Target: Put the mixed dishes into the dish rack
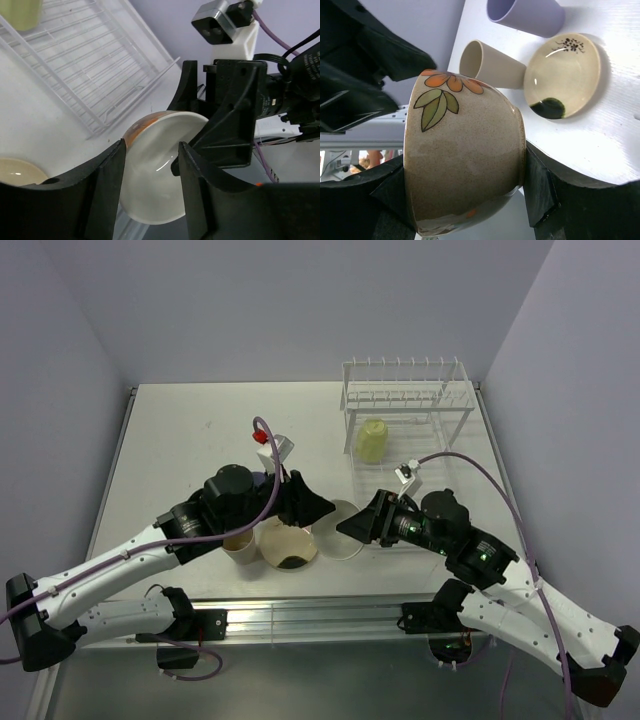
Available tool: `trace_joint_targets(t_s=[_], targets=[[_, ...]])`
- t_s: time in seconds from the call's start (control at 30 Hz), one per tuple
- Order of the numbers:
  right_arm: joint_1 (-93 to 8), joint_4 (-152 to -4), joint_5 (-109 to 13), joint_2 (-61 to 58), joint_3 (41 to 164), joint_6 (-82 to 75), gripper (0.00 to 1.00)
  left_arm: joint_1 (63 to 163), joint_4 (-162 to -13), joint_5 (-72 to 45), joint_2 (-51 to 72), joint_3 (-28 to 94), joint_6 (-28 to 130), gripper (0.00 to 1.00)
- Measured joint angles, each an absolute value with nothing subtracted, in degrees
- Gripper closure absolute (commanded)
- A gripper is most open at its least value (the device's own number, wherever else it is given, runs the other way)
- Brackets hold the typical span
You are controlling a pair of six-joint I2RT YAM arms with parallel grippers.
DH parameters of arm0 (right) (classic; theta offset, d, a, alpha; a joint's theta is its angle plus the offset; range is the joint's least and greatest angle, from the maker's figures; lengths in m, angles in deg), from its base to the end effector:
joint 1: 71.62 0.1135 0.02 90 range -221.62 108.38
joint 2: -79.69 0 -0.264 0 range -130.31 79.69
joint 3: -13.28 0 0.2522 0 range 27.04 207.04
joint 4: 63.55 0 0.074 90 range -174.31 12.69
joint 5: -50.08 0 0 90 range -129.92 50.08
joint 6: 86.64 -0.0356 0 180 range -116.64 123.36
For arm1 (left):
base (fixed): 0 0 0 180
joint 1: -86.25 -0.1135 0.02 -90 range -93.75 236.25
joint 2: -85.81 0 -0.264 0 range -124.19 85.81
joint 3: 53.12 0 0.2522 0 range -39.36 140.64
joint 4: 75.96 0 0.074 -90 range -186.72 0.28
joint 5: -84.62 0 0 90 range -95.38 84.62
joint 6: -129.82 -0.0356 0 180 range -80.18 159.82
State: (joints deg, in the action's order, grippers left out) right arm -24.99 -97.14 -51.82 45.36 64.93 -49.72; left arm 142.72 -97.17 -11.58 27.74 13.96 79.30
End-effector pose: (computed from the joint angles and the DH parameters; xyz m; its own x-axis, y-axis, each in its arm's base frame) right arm 0.0958 0.1121 0.3070 -0.7929 0.2998 -0.5305 -0.3551 0.4800 0.8022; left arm 0.1274 -0.1992 0.3539 -0.6541 -0.1572 -0.7399 0.6104 0.4679 -0.6391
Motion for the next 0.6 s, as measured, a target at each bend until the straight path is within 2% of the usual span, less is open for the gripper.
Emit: trace_joint_targets(t_s=[0.13,0.6], targets=[[-25.0,-98.5,-50.4,45.9,64.9,-49.6,1.00,142.8,-96.0,-12.0,27.8,14.0,79.6,0.40],[-25.0,-109.1,-41.2,47.1,69.4,-46.7,1.00,142.9,-99.4,-5.9,30.9,14.0,80.0,0.38]])
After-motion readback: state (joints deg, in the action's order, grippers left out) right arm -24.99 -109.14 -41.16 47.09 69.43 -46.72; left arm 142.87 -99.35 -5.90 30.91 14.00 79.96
